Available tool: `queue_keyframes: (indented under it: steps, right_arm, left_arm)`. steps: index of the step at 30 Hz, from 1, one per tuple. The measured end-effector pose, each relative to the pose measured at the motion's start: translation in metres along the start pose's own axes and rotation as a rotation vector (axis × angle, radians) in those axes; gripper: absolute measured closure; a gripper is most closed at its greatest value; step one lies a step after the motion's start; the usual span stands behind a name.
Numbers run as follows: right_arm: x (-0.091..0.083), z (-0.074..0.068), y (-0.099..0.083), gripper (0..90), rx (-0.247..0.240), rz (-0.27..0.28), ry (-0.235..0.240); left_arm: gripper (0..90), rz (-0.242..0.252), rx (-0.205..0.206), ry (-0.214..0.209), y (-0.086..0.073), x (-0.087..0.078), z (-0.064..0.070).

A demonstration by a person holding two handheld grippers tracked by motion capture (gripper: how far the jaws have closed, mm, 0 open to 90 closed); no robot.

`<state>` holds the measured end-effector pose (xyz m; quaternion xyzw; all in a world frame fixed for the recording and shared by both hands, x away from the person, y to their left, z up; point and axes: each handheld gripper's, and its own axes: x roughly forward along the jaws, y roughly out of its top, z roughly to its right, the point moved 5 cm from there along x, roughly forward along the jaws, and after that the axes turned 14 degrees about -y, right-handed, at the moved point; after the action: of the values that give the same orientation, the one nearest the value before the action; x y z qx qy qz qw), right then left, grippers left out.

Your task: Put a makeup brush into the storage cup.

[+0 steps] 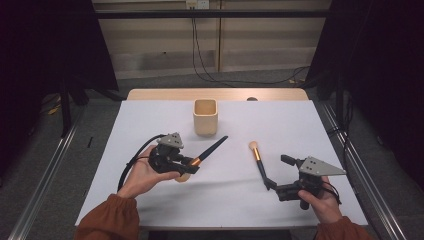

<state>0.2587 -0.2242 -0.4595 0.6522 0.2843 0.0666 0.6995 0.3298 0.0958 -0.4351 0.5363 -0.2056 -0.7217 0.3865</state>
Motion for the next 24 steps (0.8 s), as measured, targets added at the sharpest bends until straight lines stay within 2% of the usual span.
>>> queue_keyframes:
  steps: [2, 6, 8, 13, 16, 18, 22, 24]
  right_arm:
    - [0.002, -0.003, 0.003, 0.5, -0.025, -0.009, 0.031]
    - [0.006, -0.008, 0.008, 0.3, -0.057, -0.022, 0.062]
    - [0.009, -0.011, 0.010, 0.2, -0.075, -0.040, 0.084]
    - [0.016, -0.015, 0.015, 0.3, -0.098, -0.079, 0.123]
    - [0.022, -0.018, 0.020, 0.4, -0.086, -0.109, 0.144]
    - [0.026, -0.020, 0.023, 0.2, -0.098, -0.119, 0.149]
    - [0.033, -0.025, 0.027, 0.5, -0.137, -0.167, 0.180]
    - [0.036, -0.027, 0.030, 1.0, -0.162, -0.201, 0.216]
  left_arm:
    - [66.7, -0.028, 0.004, -0.015, 0.000, 0.002, 0.002]
    - [66.7, -0.076, 0.015, -0.029, 0.001, 0.005, 0.004]
    - [66.7, -0.094, -0.003, -0.039, 0.001, 0.006, 0.005]
    - [66.7, -0.135, -0.008, -0.034, 0.003, 0.004, 0.006]
    - [66.7, -0.157, -0.001, -0.041, 0.004, 0.004, 0.007]
    - [66.7, -0.174, 0.003, -0.043, 0.006, 0.005, 0.008]
    - [66.7, -0.208, 0.023, -0.043, 0.009, 0.005, 0.010]
    - [66.7, -0.215, 0.027, -0.062, 0.010, 0.005, 0.012]
